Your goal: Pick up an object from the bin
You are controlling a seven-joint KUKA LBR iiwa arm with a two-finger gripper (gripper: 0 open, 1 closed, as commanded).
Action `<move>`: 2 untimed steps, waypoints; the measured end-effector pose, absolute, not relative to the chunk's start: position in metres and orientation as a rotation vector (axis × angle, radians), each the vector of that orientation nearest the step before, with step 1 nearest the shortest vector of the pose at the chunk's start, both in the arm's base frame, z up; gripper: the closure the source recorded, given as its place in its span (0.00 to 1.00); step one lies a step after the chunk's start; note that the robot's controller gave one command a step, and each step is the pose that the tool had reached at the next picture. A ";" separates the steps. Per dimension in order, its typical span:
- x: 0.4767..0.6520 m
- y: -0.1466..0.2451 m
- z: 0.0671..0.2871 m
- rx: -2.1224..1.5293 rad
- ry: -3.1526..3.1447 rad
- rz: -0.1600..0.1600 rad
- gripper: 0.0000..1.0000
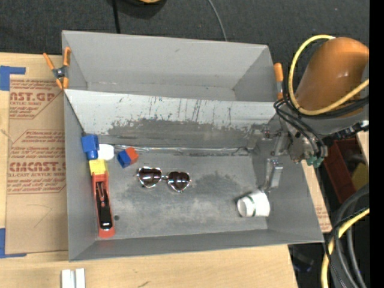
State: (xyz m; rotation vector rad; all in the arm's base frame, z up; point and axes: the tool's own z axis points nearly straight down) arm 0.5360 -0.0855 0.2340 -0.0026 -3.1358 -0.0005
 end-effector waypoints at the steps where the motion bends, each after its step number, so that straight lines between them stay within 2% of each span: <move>1: 0.537 -0.085 0.239 0.000 -3.144 0.001 0.00; 2: 0.531 -0.089 0.209 0.134 -3.144 0.002 0.00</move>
Offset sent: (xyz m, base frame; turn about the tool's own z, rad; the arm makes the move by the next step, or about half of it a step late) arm -0.0232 -0.0122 -0.0940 -0.2605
